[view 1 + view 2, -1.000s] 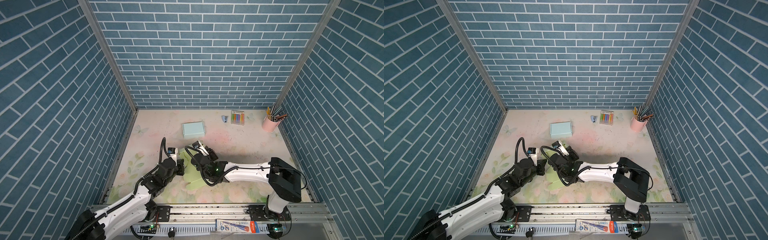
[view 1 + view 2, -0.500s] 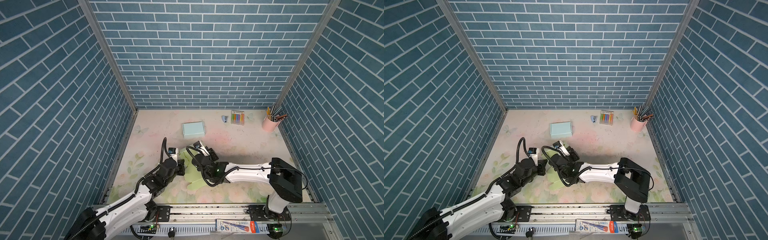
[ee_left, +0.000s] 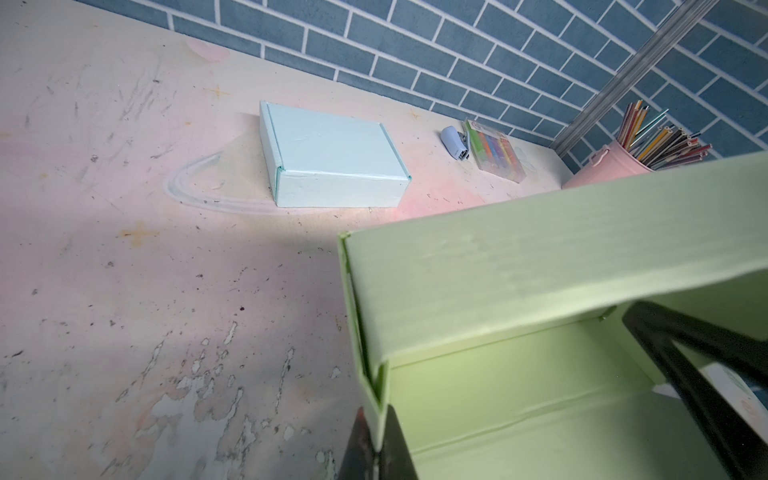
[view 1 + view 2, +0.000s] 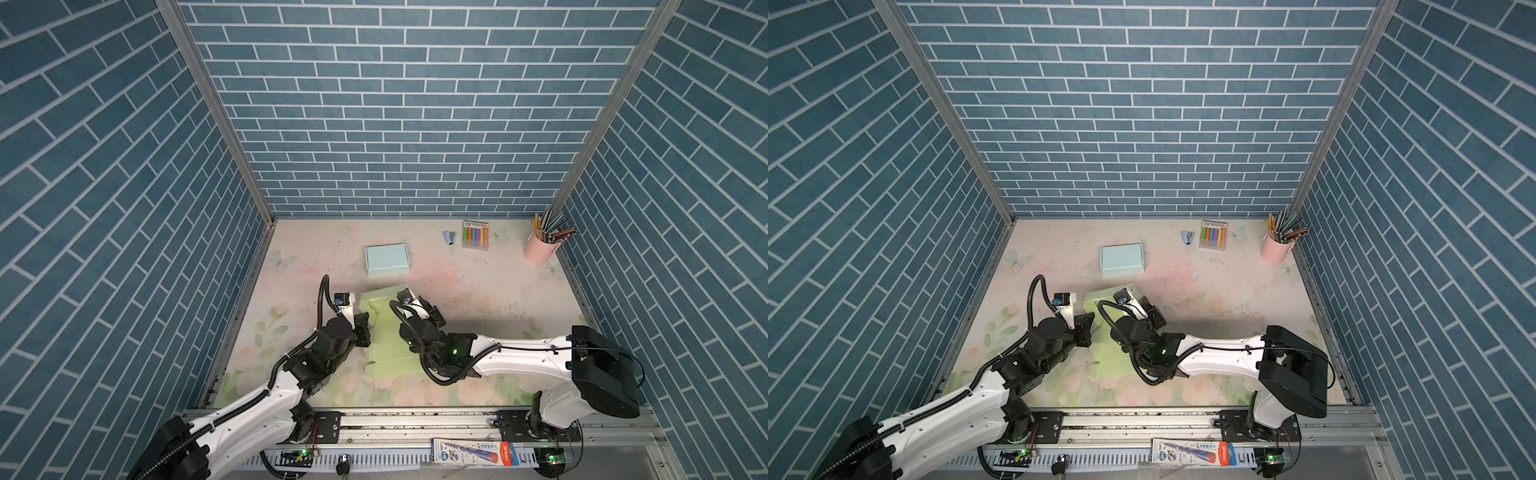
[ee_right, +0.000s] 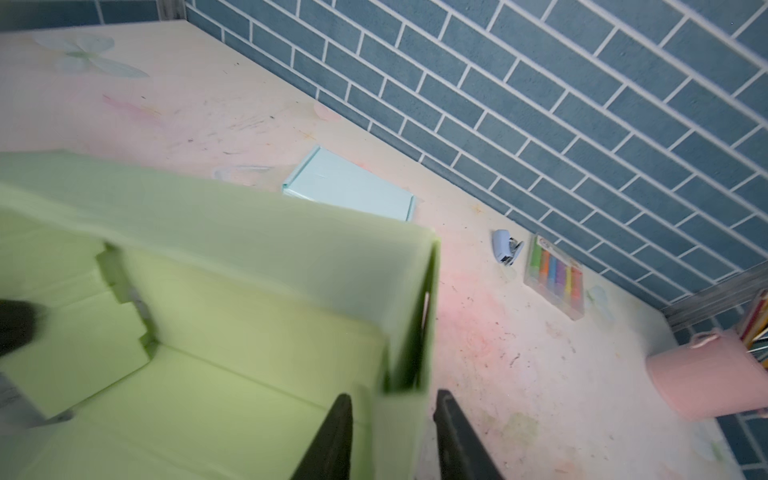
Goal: Fold the paper box
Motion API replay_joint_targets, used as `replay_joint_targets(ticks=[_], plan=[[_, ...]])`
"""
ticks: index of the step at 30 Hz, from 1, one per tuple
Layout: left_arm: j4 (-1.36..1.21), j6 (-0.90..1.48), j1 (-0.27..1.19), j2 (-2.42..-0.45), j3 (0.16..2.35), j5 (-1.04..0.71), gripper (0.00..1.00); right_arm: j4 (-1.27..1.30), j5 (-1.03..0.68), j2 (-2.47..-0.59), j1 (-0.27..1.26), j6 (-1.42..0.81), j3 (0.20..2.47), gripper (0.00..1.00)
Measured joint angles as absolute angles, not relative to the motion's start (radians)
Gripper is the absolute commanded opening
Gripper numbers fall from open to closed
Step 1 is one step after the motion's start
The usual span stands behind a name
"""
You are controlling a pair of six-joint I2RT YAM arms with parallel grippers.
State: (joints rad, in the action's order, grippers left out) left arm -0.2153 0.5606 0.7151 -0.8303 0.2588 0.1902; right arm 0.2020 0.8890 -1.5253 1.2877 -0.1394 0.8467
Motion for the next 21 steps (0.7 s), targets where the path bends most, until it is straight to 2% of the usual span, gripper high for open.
replay_joint_targets(ticks=[4, 13, 17, 21], plan=[[-0.223, 0.56, 0.716, -0.83, 0.241, 0.204, 0.0, 0.219, 0.83, -1.417, 1.307, -0.157, 0.771, 0.54], [-0.289, 0.48, 0.719, -0.827, 0.199, 0.2, 0.0, 0.261, 0.603, -1.015, 1.291, -0.202, 0.635, 0.61], [-0.338, 0.421, 0.728, -0.811, 0.169, 0.154, 0.0, 0.274, 0.426, -0.915, 1.115, -0.273, 0.615, 0.61], [-0.373, 0.363, 0.757, -0.798, 0.156, 0.102, 0.0, 0.316, 0.2, -0.941, 0.886, -0.377, 0.558, 0.62]])
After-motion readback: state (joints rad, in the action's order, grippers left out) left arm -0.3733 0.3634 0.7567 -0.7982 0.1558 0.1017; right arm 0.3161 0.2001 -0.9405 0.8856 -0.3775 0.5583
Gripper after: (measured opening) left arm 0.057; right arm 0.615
